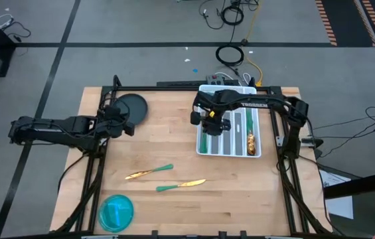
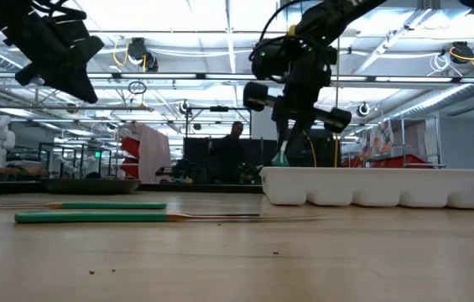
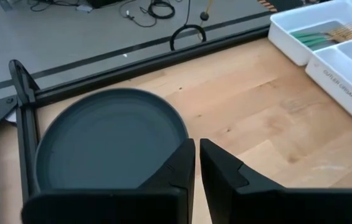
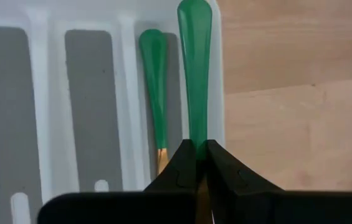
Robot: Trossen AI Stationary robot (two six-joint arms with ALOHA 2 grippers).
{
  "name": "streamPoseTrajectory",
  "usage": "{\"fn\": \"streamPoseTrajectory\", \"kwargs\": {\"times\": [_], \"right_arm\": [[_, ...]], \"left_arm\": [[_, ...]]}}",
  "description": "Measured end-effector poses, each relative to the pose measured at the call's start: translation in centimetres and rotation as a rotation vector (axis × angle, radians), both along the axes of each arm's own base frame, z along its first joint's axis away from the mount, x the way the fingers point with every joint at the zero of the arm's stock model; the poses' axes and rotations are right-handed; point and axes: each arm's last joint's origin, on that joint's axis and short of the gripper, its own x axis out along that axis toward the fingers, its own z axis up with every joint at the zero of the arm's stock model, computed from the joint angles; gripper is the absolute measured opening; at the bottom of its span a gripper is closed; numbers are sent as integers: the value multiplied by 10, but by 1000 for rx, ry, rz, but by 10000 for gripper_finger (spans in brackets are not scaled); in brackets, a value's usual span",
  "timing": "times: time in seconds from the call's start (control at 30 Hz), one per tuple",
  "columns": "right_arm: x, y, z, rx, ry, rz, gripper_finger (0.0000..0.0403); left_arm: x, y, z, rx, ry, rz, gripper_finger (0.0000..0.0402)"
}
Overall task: Sort silverware
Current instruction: Put the green knife into the silverware tray
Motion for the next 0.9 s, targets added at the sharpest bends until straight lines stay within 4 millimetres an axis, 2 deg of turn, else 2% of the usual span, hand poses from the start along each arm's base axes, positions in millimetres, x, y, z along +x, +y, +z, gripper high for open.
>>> {"fn": "streamPoseTrajectory", "kwargs": {"times": [0.33, 0.73, 0.9], "right_arm": [[16, -11, -7, 6, 64, 41, 0], [14, -13, -10, 29, 97, 48, 0], [15, -9, -11, 95, 84, 50, 0]], "left_arm": [[0, 0, -15, -11, 12, 15, 32], [1, 0, -15, 4, 0, 25, 32], [1, 0, -15, 6, 1, 27, 32]]}}
